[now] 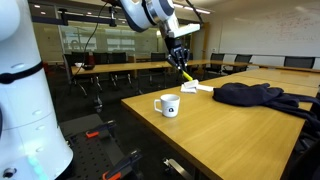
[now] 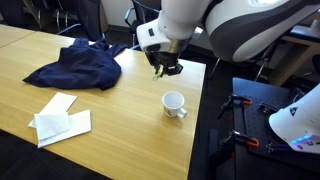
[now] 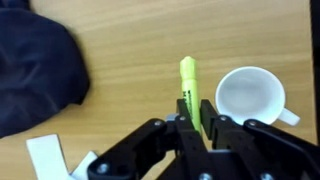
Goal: Pick the marker from the cup and put it on the table
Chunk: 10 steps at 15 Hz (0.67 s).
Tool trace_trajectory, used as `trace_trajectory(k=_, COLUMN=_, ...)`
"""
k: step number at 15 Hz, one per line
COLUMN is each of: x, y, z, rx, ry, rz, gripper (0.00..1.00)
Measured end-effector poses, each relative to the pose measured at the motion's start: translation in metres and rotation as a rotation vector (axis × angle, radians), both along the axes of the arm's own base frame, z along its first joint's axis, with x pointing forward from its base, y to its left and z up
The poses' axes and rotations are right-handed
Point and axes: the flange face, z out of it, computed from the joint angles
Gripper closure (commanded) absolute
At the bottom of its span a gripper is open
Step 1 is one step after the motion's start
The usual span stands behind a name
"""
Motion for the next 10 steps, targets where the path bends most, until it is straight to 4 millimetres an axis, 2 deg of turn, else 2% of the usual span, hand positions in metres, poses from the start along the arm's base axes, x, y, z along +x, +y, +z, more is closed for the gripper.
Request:
trace_trajectory(k=2, x=0.024, y=-0.003, z=-0.016, rx=-0.074, ry=0.010, rz=0.036, gripper=0.95)
trace_trajectory(k=5, x=0.066, y=0.009, z=-0.050, rx=-0.091, ry=0.042, rz=0.080, gripper=0.95)
trace_trajectory(k=8, x=0.102, y=0.018, z=-0.094, rx=-0.132, ry=0.107, rz=0.086, gripper=0.95)
trace_trajectory(k=10, x=0.119, y=0.020, z=-0.127, rx=-0.186, ry=0.161, rz=0.086, gripper=0.95)
